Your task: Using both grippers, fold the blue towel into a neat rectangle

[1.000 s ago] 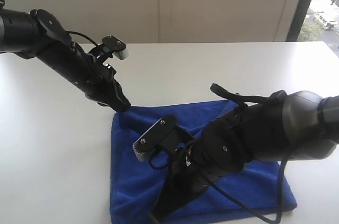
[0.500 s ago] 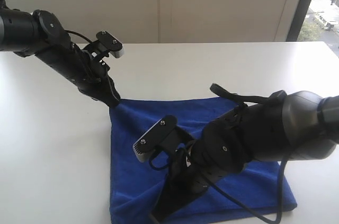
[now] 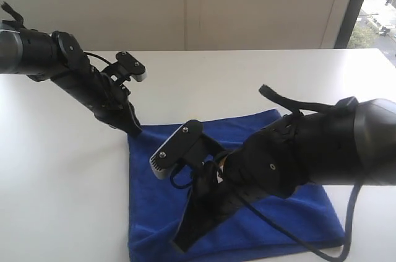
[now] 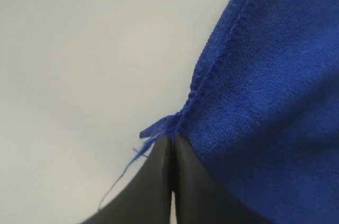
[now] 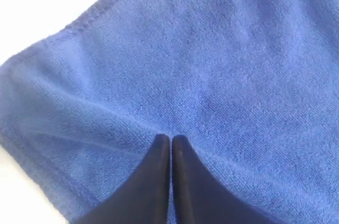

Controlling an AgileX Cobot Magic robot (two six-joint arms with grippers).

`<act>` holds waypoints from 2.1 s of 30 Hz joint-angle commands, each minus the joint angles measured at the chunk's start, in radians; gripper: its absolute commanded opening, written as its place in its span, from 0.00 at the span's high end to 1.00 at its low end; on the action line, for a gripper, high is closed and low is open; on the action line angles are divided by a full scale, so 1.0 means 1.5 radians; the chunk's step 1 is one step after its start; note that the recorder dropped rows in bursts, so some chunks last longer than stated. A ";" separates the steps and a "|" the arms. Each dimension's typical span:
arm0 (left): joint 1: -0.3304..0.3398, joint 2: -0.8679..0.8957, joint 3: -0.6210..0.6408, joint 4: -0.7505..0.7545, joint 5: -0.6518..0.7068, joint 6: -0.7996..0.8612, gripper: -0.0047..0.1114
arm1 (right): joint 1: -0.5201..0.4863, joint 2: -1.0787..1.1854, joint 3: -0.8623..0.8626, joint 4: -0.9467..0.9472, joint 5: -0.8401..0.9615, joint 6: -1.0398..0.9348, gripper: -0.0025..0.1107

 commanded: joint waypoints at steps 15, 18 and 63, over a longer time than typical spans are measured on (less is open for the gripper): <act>-0.003 0.009 -0.001 0.007 -0.023 -0.024 0.53 | 0.137 0.030 -0.005 0.055 -0.033 -0.038 0.65; -0.003 -0.010 -0.001 0.007 -0.018 -0.029 0.53 | 0.137 0.039 -0.015 0.066 -0.035 -0.038 0.59; -0.011 0.080 -0.001 -0.108 0.103 0.011 0.96 | 0.137 0.082 -0.030 0.083 -0.037 -0.015 0.98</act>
